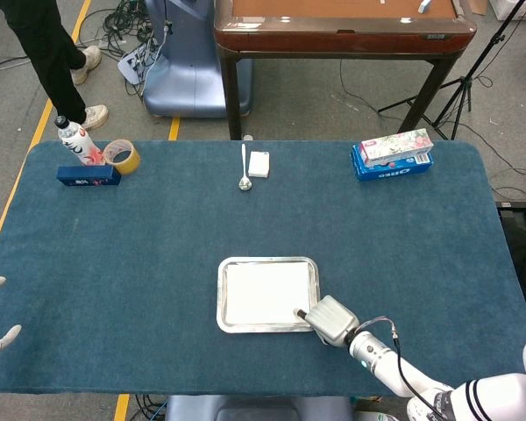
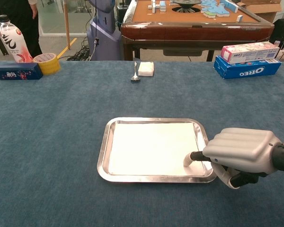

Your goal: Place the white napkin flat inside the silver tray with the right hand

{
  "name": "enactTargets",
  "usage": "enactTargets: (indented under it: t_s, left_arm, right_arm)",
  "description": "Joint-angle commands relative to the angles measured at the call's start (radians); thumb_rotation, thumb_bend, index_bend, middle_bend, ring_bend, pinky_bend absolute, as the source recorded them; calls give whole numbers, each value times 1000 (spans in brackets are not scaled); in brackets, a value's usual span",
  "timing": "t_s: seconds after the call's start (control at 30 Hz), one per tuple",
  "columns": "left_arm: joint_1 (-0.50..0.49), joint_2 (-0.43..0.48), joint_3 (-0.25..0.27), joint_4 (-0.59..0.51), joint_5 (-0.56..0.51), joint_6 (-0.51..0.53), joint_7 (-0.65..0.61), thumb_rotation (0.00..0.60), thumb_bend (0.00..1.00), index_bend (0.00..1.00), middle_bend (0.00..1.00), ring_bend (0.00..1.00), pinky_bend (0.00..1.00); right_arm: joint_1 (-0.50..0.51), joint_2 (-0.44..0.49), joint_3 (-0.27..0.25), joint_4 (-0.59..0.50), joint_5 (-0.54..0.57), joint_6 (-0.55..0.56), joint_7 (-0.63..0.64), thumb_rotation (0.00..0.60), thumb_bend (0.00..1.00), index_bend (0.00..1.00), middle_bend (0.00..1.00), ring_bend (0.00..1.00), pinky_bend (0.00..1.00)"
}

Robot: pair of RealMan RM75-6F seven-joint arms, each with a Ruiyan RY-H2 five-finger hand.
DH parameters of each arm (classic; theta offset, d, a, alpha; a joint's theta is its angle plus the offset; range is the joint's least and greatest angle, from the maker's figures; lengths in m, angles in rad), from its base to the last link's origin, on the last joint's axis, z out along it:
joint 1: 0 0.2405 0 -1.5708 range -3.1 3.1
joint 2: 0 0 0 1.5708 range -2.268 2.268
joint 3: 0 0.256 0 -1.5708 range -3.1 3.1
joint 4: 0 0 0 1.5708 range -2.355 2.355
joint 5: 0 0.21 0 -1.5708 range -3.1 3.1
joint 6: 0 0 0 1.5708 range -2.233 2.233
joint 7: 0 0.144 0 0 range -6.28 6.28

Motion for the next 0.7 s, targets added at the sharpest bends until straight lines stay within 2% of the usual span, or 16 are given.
enactTargets:
  t_s: [0.03, 0.5, 0.7]
  left_arm:
    - [0, 0, 0, 0, 0, 0, 0, 600, 171, 228, 0, 0, 242]
    - [2, 1, 1, 0, 1, 2, -2, 600, 171, 228, 0, 0, 242]
    - [2, 2, 1, 1, 2, 3, -3, 600, 171, 228, 0, 0, 242]
  right_arm:
    - [0, -2, 1, 0, 0, 0, 1, 600, 1000, 160, 1000, 946, 926]
    - [-4, -14, 9, 0, -8, 7, 20, 600, 1000, 160, 1000, 946, 926]
    - [-16, 14, 17, -27, -48, 33, 51, 600, 1000, 160, 1000, 946, 926]
